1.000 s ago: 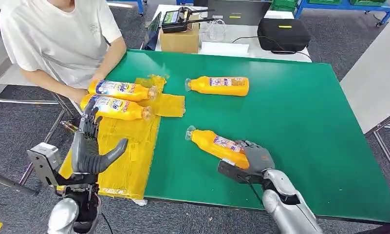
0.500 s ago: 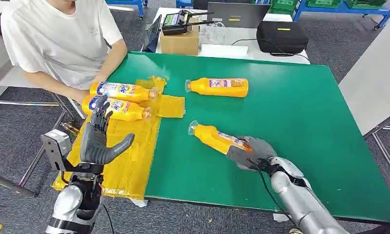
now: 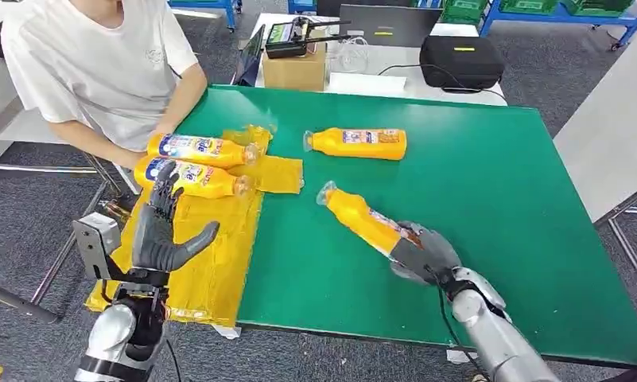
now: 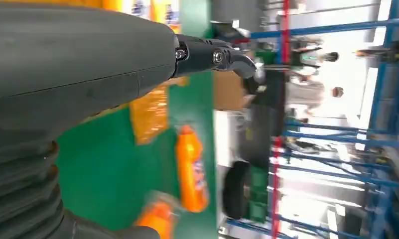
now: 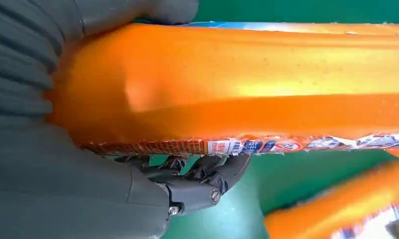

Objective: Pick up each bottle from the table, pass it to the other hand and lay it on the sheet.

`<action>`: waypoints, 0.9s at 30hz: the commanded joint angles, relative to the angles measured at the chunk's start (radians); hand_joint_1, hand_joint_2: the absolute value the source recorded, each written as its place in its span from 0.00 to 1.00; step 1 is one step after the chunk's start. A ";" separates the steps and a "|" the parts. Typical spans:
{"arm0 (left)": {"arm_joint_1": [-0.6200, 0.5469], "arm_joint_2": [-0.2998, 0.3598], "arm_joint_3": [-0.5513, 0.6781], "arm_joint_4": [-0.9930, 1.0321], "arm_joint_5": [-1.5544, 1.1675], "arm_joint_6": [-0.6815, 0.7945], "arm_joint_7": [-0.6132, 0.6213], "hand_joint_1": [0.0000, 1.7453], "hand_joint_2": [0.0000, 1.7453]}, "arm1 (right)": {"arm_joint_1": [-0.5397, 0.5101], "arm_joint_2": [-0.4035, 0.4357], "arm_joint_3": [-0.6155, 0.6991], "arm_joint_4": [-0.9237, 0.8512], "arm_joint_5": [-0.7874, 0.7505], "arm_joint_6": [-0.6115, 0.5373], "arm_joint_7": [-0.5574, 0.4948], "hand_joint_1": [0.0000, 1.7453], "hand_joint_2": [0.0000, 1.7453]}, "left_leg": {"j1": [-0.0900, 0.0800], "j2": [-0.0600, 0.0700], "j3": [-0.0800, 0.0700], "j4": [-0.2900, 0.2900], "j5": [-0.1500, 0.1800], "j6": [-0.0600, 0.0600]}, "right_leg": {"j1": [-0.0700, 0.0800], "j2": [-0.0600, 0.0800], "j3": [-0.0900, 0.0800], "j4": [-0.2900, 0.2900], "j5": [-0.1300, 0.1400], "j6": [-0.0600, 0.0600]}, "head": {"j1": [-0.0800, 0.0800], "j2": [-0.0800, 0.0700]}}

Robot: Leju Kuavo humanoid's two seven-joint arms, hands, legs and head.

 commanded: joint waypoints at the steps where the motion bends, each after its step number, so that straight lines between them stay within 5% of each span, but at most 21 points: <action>1: 0.065 -0.068 -0.167 0.244 0.029 0.005 0.010 0.00 1.00 | 0.236 0.146 -0.135 -0.406 -0.138 -0.026 -0.106 1.00 1.00 | 0.000 -0.001 -0.005 -0.007 0.003 0.003 | 0.001 0.000 -0.006 -0.005 0.002 -0.007 | 0.000 0.000; 9: 0.079 -0.091 -0.262 0.295 0.261 -0.056 -0.015 0.00 1.00 | 0.231 0.166 -0.041 -0.524 -0.188 -0.001 -0.149 1.00 1.00 | -0.001 -0.002 -0.021 -0.002 0.001 0.003 | 0.000 -0.003 -0.019 -0.001 0.000 -0.004 | 0.000 0.000; 15: 0.071 -0.052 -0.245 0.162 0.232 -0.031 -0.065 0.00 1.00 | 0.184 0.191 0.016 -0.435 -0.170 -0.024 -0.156 1.00 1.00 | 0.000 -0.001 -0.026 -0.001 0.001 0.001 | 0.001 -0.002 -0.024 0.000 0.000 -0.004 | 0.000 0.000; 27: 0.084 -0.094 -0.224 0.050 0.321 -0.110 -0.086 0.00 1.00 | 0.083 0.217 0.247 -0.242 -0.051 0.006 -0.216 1.00 1.00 | 0.000 0.001 -0.025 -0.002 0.001 0.002 | 0.001 0.000 -0.023 -0.001 0.001 -0.004 | 0.000 0.000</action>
